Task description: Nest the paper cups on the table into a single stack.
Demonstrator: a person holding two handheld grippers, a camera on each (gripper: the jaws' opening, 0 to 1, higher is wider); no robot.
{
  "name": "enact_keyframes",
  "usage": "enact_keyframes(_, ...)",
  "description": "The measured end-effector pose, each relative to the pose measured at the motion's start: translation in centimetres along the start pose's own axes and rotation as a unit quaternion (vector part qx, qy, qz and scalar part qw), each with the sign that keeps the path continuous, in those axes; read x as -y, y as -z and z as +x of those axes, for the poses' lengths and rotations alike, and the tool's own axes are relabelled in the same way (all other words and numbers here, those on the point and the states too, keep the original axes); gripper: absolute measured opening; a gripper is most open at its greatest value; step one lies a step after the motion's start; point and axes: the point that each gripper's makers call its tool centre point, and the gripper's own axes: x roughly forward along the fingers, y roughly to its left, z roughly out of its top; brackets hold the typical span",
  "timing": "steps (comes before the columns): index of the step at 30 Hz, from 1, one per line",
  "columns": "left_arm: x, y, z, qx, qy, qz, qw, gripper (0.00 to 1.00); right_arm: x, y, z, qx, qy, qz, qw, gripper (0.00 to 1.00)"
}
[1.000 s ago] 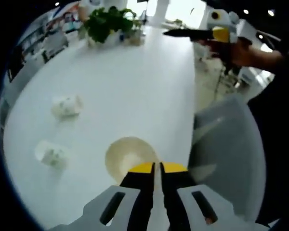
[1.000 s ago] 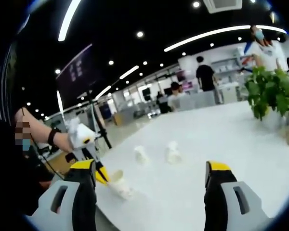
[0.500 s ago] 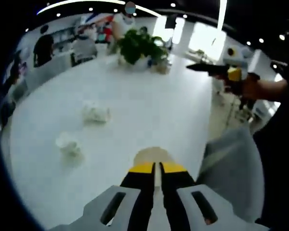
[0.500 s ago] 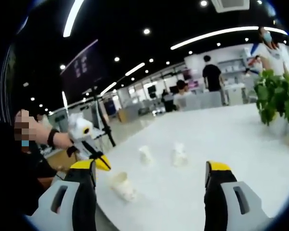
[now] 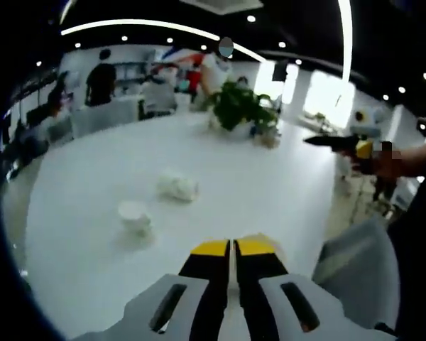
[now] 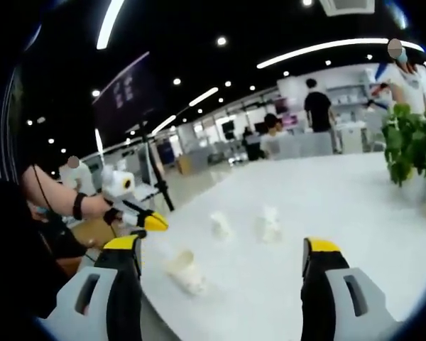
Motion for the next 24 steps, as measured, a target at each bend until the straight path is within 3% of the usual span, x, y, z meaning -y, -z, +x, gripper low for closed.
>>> enact_keyframes(1,0.3,-0.3,0.0,0.014,0.006,-0.012,0.9998,0.08,-0.1,0.0,0.1,-0.001,-0.001,0.0,1.0,0.92)
enact_keyframes(7,0.6,0.3,-0.5,0.012,0.009,-0.013,0.9998,0.17,-0.4,0.4,0.6,-0.005,-0.005,0.005,1.0,0.92)
enact_keyframes(14,-0.5,0.2,-0.8,0.018,-0.014,-0.016,0.9996,0.44,-0.9,0.5,0.9,-0.01,-0.01,0.004,0.9999,0.93)
enact_keyframes(24,-1.6,0.6,-1.3,0.024,-0.034,-0.001,0.9991,0.63,-0.8,0.3,1.3,-0.014,-0.008,0.005,0.9998,0.93)
